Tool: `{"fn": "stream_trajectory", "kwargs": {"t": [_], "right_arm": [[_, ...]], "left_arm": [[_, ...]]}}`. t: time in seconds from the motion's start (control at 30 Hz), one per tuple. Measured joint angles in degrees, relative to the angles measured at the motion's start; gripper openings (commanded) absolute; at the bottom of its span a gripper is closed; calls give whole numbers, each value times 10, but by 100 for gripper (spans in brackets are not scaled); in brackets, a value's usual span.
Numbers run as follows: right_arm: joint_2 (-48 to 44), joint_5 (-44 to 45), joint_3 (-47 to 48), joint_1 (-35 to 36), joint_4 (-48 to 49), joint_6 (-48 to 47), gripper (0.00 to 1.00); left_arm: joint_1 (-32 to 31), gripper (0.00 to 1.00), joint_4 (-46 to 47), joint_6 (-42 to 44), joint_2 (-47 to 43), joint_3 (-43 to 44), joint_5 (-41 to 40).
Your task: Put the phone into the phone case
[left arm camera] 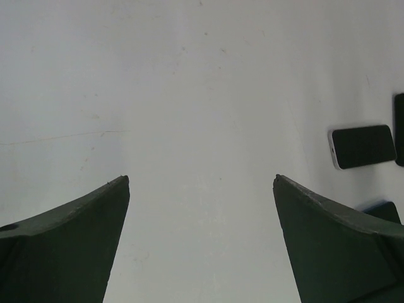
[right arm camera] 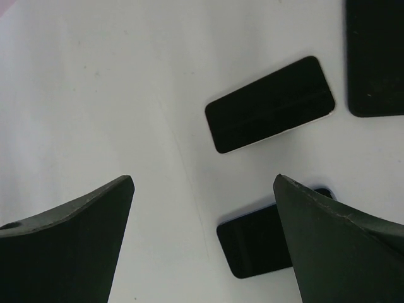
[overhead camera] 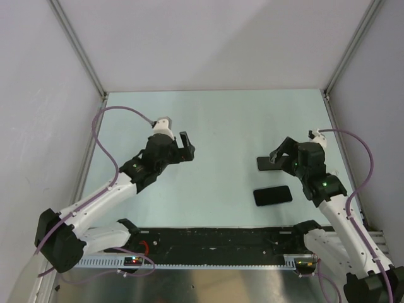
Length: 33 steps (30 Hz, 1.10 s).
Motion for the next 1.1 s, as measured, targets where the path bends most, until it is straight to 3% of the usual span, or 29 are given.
{"fn": "stream_trajectory", "kwargs": {"t": [0.13,0.3,0.63,0.87,1.1], "right_arm": [[-1,3,0,-28,-23,5,100],[-12,2,0,-88,-49,8,100],[-7,-50,5,-240,-75,4,99],[-5,-77,16,-256,-77,2,99],[-3,-91,17,-256,-77,2,100]], "left_arm": [[-45,100,-2,11,27,11,1],[-135,100,1,51,144,92,11],[-262,100,33,176,404,294,150],[-300,100,35,232,514,366,228],[-319,100,35,261,575,400,248]]}}
